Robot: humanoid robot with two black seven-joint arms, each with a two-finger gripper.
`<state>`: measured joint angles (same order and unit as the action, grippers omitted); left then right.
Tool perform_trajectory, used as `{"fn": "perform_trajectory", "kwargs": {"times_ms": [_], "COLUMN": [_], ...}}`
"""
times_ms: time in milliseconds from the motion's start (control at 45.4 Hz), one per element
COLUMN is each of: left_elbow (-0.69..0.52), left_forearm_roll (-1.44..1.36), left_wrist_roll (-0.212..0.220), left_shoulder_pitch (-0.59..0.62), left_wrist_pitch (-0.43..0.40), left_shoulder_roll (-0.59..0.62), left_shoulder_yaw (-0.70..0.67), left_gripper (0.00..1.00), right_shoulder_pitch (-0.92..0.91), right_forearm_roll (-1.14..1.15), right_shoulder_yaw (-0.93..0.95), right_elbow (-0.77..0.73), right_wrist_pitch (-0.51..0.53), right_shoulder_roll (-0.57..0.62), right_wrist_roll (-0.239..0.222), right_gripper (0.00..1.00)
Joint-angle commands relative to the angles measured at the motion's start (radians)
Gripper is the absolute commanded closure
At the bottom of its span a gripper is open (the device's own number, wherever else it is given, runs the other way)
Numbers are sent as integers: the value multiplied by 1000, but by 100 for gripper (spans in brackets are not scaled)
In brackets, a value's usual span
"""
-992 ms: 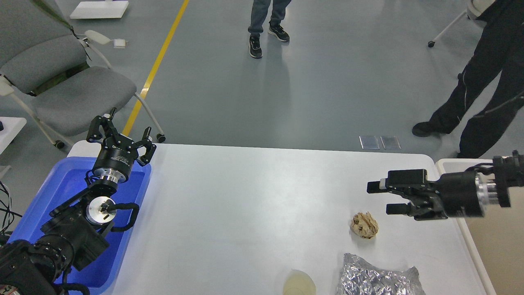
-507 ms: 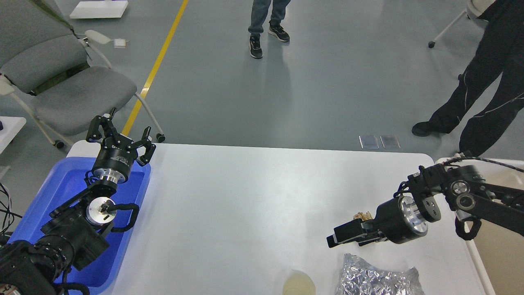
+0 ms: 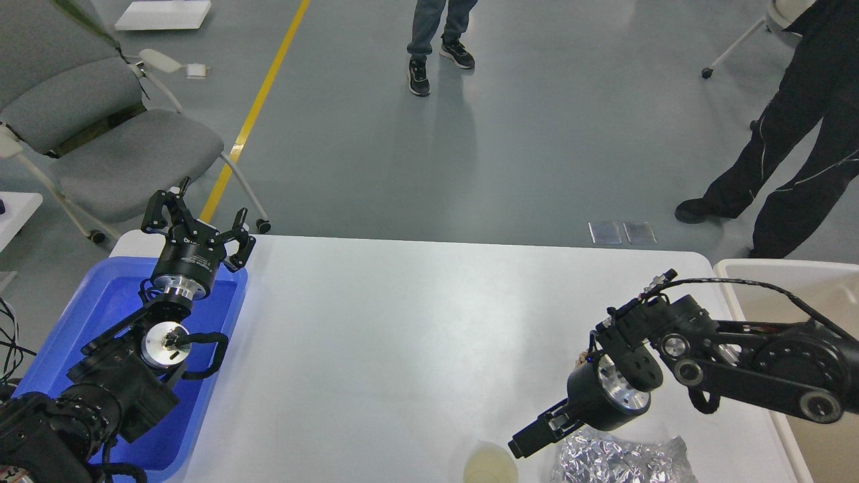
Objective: Tidy desktop
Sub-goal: 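Close the right gripper around the cream paper cup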
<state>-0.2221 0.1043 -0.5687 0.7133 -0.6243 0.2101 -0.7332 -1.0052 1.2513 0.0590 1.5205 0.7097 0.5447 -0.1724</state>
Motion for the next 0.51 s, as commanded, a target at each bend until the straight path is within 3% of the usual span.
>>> {"fn": "perform_trajectory", "kwargs": {"times_ms": [0,485], "left_elbow": [0,1], "left_forearm_roll": [0,0], "left_wrist_roll": [0,0], "left_shoulder_pitch": [0,0], "left_wrist_pitch": [0,0], "left_shoulder_roll": [0,0], "left_shoulder_yaw": [0,0], "left_gripper": [0,0], "right_shoulder_pitch": [-26,13], "right_forearm_roll": [22,63], "right_shoulder_yaw": [-39,-39], "right_elbow": [-14,-105], "right_wrist_pitch": [0,-6], "right_shoulder_roll": [-77,-132], "right_wrist_roll": [-9,-9], "right_gripper": [0,0]}}
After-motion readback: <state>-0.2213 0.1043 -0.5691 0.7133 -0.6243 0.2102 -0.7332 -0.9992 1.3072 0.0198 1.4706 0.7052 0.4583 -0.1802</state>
